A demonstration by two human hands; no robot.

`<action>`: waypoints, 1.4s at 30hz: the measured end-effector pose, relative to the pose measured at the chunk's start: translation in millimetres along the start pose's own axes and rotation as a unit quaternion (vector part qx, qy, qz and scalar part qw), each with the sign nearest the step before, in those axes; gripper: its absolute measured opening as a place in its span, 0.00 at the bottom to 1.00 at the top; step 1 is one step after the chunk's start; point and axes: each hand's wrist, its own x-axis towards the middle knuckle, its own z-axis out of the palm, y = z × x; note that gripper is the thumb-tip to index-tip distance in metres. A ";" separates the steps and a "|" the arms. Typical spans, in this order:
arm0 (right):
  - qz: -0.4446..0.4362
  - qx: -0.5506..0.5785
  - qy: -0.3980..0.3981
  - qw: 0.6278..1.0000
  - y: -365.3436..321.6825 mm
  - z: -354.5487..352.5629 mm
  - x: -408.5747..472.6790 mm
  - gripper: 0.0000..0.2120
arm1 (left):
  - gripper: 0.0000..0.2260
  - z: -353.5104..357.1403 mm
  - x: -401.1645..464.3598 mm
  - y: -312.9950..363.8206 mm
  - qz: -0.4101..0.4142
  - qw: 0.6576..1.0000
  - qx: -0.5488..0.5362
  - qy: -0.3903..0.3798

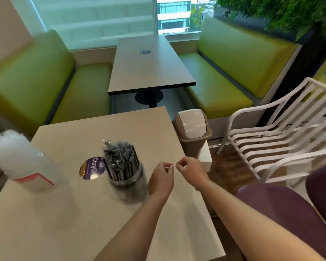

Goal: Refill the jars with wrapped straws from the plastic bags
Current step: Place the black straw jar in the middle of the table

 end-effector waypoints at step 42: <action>-0.001 0.272 -0.066 0.960 -124.6 101.6 43.7 0.20 | 0.46 -133.9 101.3 -94.1 0.080 0.981 -0.147 0.101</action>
